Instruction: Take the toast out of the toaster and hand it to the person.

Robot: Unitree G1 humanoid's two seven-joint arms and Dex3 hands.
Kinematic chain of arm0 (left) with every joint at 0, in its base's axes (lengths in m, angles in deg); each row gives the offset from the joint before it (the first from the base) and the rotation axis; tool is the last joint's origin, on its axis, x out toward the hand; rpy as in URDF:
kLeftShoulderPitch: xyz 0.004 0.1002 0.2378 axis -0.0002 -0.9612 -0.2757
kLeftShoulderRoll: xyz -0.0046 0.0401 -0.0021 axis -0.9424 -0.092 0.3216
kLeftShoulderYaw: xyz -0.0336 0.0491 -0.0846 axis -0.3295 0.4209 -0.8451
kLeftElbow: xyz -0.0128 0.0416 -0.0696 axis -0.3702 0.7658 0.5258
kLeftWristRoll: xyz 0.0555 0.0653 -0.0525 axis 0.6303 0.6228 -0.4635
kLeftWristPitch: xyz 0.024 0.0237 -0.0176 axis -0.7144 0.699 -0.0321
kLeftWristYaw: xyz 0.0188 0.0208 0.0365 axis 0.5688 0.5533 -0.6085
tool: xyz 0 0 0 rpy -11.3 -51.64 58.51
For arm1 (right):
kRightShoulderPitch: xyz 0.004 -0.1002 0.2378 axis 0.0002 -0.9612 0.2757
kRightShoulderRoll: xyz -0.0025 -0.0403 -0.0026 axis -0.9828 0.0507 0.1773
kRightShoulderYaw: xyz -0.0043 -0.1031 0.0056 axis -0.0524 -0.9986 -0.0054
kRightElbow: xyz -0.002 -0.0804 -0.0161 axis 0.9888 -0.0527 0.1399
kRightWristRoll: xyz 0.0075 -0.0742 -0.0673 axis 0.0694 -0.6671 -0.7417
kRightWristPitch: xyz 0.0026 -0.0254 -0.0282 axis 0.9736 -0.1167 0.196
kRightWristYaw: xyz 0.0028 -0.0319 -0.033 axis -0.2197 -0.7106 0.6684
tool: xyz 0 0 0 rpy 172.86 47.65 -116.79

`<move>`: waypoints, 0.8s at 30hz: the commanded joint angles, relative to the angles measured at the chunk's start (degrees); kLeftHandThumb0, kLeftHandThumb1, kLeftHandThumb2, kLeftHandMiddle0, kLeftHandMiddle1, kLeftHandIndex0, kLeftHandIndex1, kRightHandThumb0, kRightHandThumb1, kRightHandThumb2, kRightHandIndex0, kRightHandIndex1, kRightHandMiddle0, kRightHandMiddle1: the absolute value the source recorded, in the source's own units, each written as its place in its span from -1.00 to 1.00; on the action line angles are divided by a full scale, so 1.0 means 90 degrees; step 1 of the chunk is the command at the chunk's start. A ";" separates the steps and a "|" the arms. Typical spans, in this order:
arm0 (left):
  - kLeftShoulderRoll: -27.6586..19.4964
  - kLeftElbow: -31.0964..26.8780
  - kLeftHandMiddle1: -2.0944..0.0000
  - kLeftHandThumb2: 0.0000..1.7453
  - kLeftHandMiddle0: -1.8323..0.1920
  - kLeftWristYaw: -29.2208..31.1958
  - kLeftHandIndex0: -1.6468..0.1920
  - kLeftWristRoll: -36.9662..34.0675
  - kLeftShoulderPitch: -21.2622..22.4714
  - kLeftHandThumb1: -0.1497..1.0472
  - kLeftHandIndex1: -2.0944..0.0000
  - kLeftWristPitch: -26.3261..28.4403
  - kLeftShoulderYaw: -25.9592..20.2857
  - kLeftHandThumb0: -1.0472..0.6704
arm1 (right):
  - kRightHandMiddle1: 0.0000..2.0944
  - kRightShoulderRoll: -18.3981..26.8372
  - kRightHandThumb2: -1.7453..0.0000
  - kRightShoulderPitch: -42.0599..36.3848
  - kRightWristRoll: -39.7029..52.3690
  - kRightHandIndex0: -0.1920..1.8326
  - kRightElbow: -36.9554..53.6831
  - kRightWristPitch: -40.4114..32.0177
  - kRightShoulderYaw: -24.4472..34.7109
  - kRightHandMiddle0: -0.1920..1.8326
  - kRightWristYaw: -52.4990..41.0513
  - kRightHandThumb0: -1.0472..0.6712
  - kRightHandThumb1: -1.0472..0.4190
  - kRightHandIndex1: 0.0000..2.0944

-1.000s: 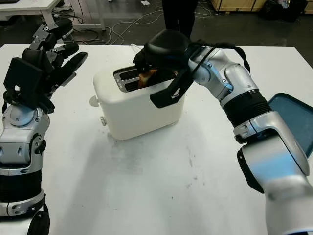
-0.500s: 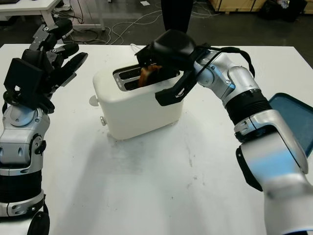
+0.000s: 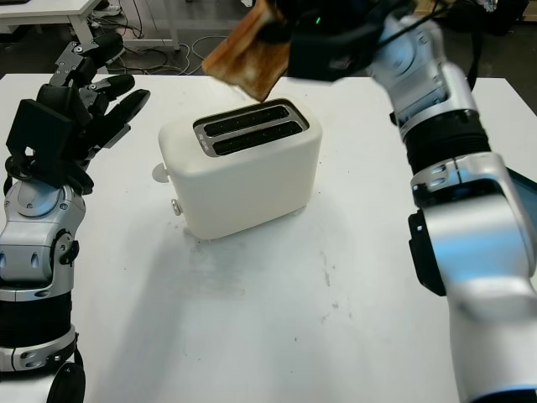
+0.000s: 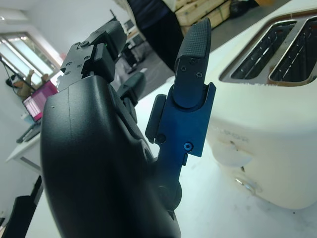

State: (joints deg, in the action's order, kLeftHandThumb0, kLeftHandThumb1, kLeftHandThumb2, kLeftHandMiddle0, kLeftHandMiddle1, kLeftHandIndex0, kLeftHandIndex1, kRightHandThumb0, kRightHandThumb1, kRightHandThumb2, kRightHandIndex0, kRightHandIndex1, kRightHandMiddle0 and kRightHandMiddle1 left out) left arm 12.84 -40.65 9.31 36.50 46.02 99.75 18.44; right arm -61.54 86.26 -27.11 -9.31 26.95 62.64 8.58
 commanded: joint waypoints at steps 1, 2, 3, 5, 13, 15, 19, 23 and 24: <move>-0.0019 -0.0005 0.19 -0.94 0.81 -0.0021 0.71 -0.0017 0.0006 0.79 0.42 -0.0059 -0.0059 -0.33 | 0.61 0.0148 0.54 0.0215 0.0137 0.26 -0.0119 -0.0101 0.0167 -0.04 0.0121 -0.33 -0.83 0.67; -0.0022 0.0000 0.19 -0.94 0.81 -0.0023 0.71 -0.0010 0.0006 0.79 0.42 -0.0068 -0.0059 -0.33 | 0.53 0.0198 0.55 0.0232 0.0122 0.26 -0.0241 -0.0052 0.0203 -0.06 0.0256 -0.33 -0.83 0.67; -0.0021 0.0001 0.19 -0.94 0.81 -0.0024 0.71 -0.0010 0.0005 0.79 0.42 -0.0073 -0.0062 -0.33 | 0.35 0.0234 0.55 0.0245 0.0123 0.26 -0.0379 0.0007 0.0233 -0.04 0.0356 -0.32 -0.83 0.67; -0.0011 -0.0008 0.18 -0.93 0.81 -0.0035 0.71 -0.0008 -0.0001 0.79 0.42 -0.0070 -0.0068 -0.33 | 0.51 0.0258 0.55 0.0262 0.0131 0.27 -0.0716 -0.0009 0.0289 -0.07 0.0576 -0.31 -0.83 0.67; -0.0046 0.0005 0.18 -0.93 0.81 -0.0074 0.70 0.0077 -0.0025 0.79 0.43 -0.0093 -0.0034 -0.33 | 0.67 0.0096 0.56 0.0025 0.0266 0.16 -0.1979 -0.0585 0.0515 -0.09 0.1632 -0.26 -0.83 0.67; -0.0051 0.0025 0.18 -0.94 0.81 -0.0064 0.70 0.0073 -0.0031 0.79 0.43 -0.0106 -0.0034 -0.33 | 0.67 0.0062 0.55 -0.0157 0.0343 0.10 -0.2207 -0.0573 0.0601 -0.13 0.1778 -0.19 -0.83 0.67; -0.0070 0.0065 0.20 -0.94 0.81 -0.0046 0.70 0.0077 -0.0034 0.78 0.43 -0.0146 -0.0037 -0.31 | 0.67 -0.0050 0.58 -0.0420 0.0480 0.02 -0.2480 -0.0739 0.0767 -0.18 0.2166 -0.06 -0.83 0.67; -0.0084 0.0121 0.18 -0.95 0.81 -0.0063 0.68 0.0113 -0.0035 0.77 0.42 -0.0231 -0.0031 -0.34 | 0.50 -0.0137 0.61 -0.0536 0.0384 -0.07 -0.2605 -0.1174 0.0730 -0.27 0.2664 0.00 -0.83 0.67; -0.0091 0.0128 0.17 -0.95 0.81 -0.0066 0.68 0.0128 -0.0039 0.77 0.42 -0.0249 -0.0021 -0.33 | 0.34 -0.0164 0.61 -0.0547 0.0380 -0.11 -0.2620 -0.1335 0.0728 -0.23 0.2747 0.00 -0.83 0.67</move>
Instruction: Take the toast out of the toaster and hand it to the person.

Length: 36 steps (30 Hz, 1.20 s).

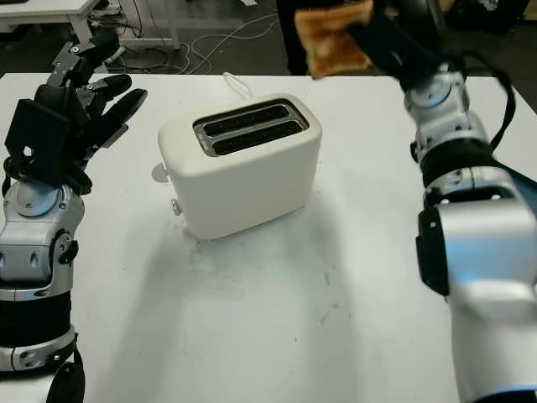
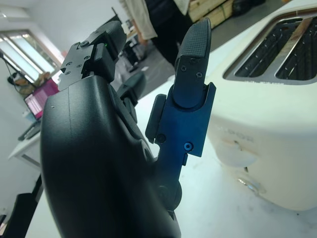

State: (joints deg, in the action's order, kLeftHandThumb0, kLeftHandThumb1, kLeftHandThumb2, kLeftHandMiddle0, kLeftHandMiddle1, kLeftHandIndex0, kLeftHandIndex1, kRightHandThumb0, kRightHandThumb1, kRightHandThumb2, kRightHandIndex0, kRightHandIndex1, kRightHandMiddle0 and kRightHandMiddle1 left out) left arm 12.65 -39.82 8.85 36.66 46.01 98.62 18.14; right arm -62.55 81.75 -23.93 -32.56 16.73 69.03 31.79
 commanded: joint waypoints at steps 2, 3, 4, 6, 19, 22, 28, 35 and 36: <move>-0.0083 0.0048 0.16 -0.95 0.81 -0.0027 0.68 0.0144 -0.0046 0.78 0.42 -0.0160 0.0032 -0.35 | 0.27 -0.0102 0.60 -0.0089 0.0132 -0.19 -0.0055 -0.0377 0.0102 -0.24 0.0202 0.01 -0.83 0.67; -0.0086 0.0055 0.16 -0.95 0.81 -0.0023 0.68 0.0136 -0.0051 0.78 0.42 -0.0171 0.0032 -0.35 | 0.40 -0.0121 0.59 -0.0118 0.0181 -0.20 -0.0061 -0.0400 0.0146 -0.30 0.0206 0.00 -0.83 0.67; -0.0085 0.0068 0.16 -0.95 0.81 -0.0026 0.68 0.0132 -0.0053 0.78 0.42 -0.0188 0.0031 -0.35 | 0.42 -0.0135 0.59 -0.0150 0.0213 -0.20 -0.0068 -0.0397 0.0187 -0.32 0.0197 -0.01 -0.83 0.67; -0.0077 0.0090 0.16 -0.95 0.81 -0.0031 0.68 0.0114 -0.0054 0.78 0.42 -0.0215 0.0022 -0.36 | -0.14 -0.0153 0.58 -0.0194 0.0100 -0.27 -0.0087 -0.0446 0.0123 -0.21 0.0319 -0.02 -0.83 0.47; -0.0072 0.0136 0.16 -0.96 0.81 -0.0018 0.68 0.0076 -0.0077 0.78 0.42 -0.0289 0.0007 -0.34 | 0.19 -0.0425 0.63 -0.0253 0.0043 -0.31 -0.0238 -0.0911 0.0060 -0.39 0.0465 0.02 -0.83 0.67; -0.0068 0.0138 0.17 -0.96 0.81 0.0007 0.68 0.0036 -0.0083 0.79 0.42 -0.0294 -0.0009 -0.33 | -0.27 -0.0412 0.62 -0.0254 0.0056 -0.32 -0.0204 -0.0811 0.0063 -0.27 0.0388 -0.01 -0.83 0.67; -0.0080 0.0149 0.20 -0.96 0.81 0.0041 0.70 -0.0002 -0.0088 0.79 0.43 -0.0289 -0.0032 -0.32 | -0.86 -0.0395 0.64 -0.0263 0.0059 -0.27 -0.0182 -0.0716 0.0048 0.04 0.0442 0.00 -0.83 0.40; -0.0062 0.0169 0.19 -0.97 0.81 0.0022 0.69 0.0024 -0.0083 0.79 0.42 -0.0337 -0.0022 -0.33 | 0.48 -0.0367 0.67 -0.0309 0.0153 -0.23 -0.0191 -0.0435 0.0148 -0.33 0.0404 0.04 -0.83 0.67; -0.0063 0.0172 0.19 -0.97 0.81 0.0013 0.69 0.0040 -0.0084 0.78 0.42 -0.0346 -0.0016 -0.33 | 0.57 -0.0365 0.67 -0.0294 0.0095 -0.21 -0.0196 -0.0474 0.0112 -0.36 0.0436 0.02 -0.83 0.67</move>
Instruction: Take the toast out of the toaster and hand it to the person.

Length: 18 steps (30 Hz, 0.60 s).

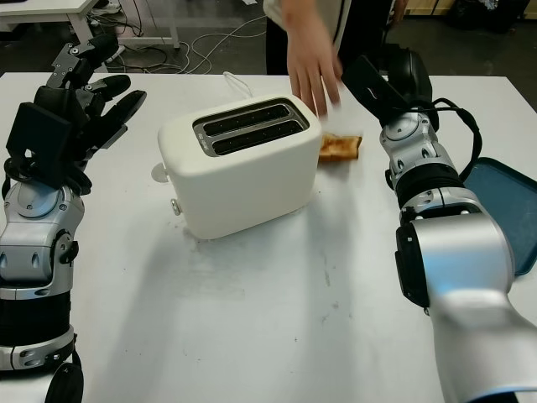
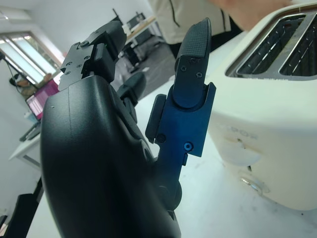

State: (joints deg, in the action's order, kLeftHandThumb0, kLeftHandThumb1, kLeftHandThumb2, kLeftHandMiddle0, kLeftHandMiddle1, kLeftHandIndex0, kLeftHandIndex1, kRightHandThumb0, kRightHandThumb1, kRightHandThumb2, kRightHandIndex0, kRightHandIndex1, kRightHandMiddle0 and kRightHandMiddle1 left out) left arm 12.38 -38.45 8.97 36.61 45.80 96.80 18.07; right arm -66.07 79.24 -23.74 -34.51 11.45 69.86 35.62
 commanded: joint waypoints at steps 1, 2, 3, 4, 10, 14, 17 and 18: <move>-0.0035 0.0022 0.19 -0.97 0.81 0.0004 0.69 0.0042 -0.0060 0.78 0.42 -0.0149 -0.0008 -0.33 | 0.56 0.0023 0.67 0.0003 0.0036 -0.19 0.0016 0.0058 -0.0001 -0.35 0.0029 0.00 -0.83 0.67; -0.0042 0.0026 0.19 -0.97 0.81 0.0010 0.69 0.0043 -0.0061 0.79 0.42 -0.0151 -0.0009 -0.33 | 0.55 0.0030 0.67 0.0014 -0.0013 -0.20 0.0012 0.0034 -0.0041 -0.36 0.0029 0.00 -0.83 0.67; -0.0045 0.0026 0.19 -0.96 0.81 0.0017 0.69 0.0035 -0.0061 0.79 0.42 -0.0146 -0.0013 -0.33 | 0.55 0.0033 0.66 0.0023 -0.0028 -0.20 0.0009 0.0012 -0.0054 -0.37 0.0027 0.00 -0.83 0.67; -0.0043 0.0022 0.19 -0.96 0.81 0.0025 0.69 0.0016 -0.0060 0.79 0.42 -0.0128 -0.0022 -0.33 | 0.56 0.0037 0.66 0.0034 -0.0062 -0.21 0.0004 -0.0028 -0.0089 -0.37 0.0041 0.00 -0.83 0.67; -0.0031 0.0019 0.20 -0.96 0.81 0.0031 0.70 -0.0013 -0.0062 0.79 0.42 -0.0133 -0.0038 -0.32 | 0.21 0.0013 0.65 0.0049 0.0030 -0.21 0.0017 -0.0029 -0.0050 -0.23 0.0058 0.01 -0.83 0.67; -0.0020 0.0007 0.19 -0.96 0.81 0.0007 0.70 0.0004 -0.0060 0.78 0.42 -0.0130 -0.0035 -0.33 | 0.48 0.0017 0.67 0.0038 0.0041 -0.22 0.0014 -0.0005 -0.0027 -0.33 0.0073 0.03 -0.83 0.67; -0.0032 0.0012 0.19 -0.96 0.81 0.0001 0.70 0.0031 -0.0067 0.79 0.41 -0.0130 -0.0025 -0.33 | 0.24 0.0016 0.68 0.0031 0.0079 -0.22 0.0020 0.0025 0.0021 -0.24 0.0022 0.02 -0.83 0.67; -0.0042 0.0014 0.19 -0.96 0.81 0.0012 0.70 0.0034 -0.0073 0.79 0.42 -0.0130 -0.0023 -0.33 | 0.21 0.0024 0.68 0.0022 0.0033 -0.21 0.0022 0.0043 -0.0012 -0.22 0.0043 0.02 -0.83 0.67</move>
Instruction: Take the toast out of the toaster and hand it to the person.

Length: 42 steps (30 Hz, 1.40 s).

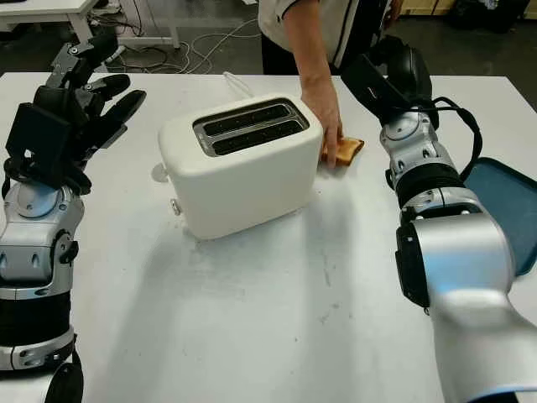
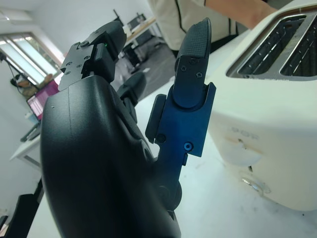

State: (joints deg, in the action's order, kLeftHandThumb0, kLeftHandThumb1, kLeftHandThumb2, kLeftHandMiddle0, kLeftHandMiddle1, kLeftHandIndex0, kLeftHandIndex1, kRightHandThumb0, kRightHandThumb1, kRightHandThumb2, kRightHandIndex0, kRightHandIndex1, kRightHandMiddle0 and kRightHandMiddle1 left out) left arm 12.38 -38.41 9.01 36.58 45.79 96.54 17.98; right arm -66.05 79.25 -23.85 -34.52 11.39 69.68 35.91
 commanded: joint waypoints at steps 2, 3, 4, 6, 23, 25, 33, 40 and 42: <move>-0.0044 0.0002 0.20 -0.95 0.81 0.0016 0.70 0.0028 -0.0081 0.79 0.42 -0.0094 -0.0016 -0.33 | -0.08 0.0032 0.68 0.0004 0.0042 -0.24 0.0015 0.0073 0.0012 -0.13 -0.0020 0.03 -0.83 0.67; -0.0040 -0.0006 0.20 -0.95 0.81 0.0011 0.70 0.0026 -0.0084 0.79 0.42 -0.0085 -0.0019 -0.33 | -0.17 0.0023 0.67 0.0003 0.0079 -0.25 0.0015 0.0067 0.0043 -0.10 -0.0053 0.03 -0.83 0.67; -0.0033 -0.0019 0.20 -0.95 0.81 0.0007 0.70 0.0018 -0.0088 0.79 0.42 -0.0070 -0.0023 -0.33 | -0.18 0.0010 0.66 0.0004 0.0117 -0.24 0.0017 0.0057 0.0077 -0.08 -0.0092 0.02 -0.83 0.67; -0.0008 -0.0041 0.20 -0.95 0.81 -0.0012 0.70 0.0001 -0.0096 0.79 0.42 -0.0044 -0.0034 -0.32 | 0.02 -0.0026 0.64 -0.0006 0.0198 -0.22 0.0034 0.0085 0.0160 -0.19 -0.0164 0.05 -0.83 0.67; 0.0332 -0.0968 0.33 -0.91 0.81 -0.0129 0.70 -0.0459 -0.0989 0.79 0.54 0.0163 -0.0430 -0.35 | -0.34 -0.0634 0.46 -0.1716 0.2687 -0.17 0.1934 0.0852 0.1776 -0.18 -0.2254 -0.23 -0.83 0.15; 0.0358 -0.1142 0.38 -0.89 0.81 -0.0084 0.71 -0.0584 -0.1171 0.79 0.57 0.0204 -0.0491 -0.35 | -0.67 -0.0761 0.43 -0.2333 0.2973 -0.16 0.2876 0.0645 0.1814 -0.16 -0.2509 -0.27 -0.83 -0.19; 0.0758 -0.2266 0.45 -0.84 0.81 -0.0425 0.68 -0.0982 -0.2055 0.79 0.68 0.1009 -0.0706 -0.28 | -1.00 -0.1411 0.43 -0.4883 0.3870 -0.47 0.6763 -0.0538 0.1689 -0.45 -0.2813 -0.36 -0.83 -0.90; 0.0983 -0.2645 0.52 -0.82 0.77 -0.0368 0.60 -0.1082 -0.2754 0.79 0.82 0.1054 -0.0530 -0.27 | -1.00 -0.2002 0.44 -0.6427 0.3560 -0.55 0.8892 -0.1176 0.1156 -0.54 -0.2252 -0.38 -0.83 -0.98; 0.1030 -0.2534 0.53 -0.83 0.74 -0.0408 0.57 -0.0832 -0.2957 0.79 0.84 0.0766 -0.0366 -0.33 | -0.99 -0.2206 0.43 -0.6790 0.3269 -0.54 0.9225 -0.1113 0.0927 -0.53 -0.1982 -0.40 -0.83 -0.98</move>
State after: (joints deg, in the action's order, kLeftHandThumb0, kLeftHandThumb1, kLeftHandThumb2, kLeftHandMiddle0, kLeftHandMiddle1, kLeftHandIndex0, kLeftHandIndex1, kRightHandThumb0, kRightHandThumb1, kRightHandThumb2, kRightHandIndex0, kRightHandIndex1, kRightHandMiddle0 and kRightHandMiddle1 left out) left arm 21.35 -61.69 5.56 27.93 20.46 105.47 13.89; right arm -84.73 20.10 6.90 46.56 1.95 79.11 16.83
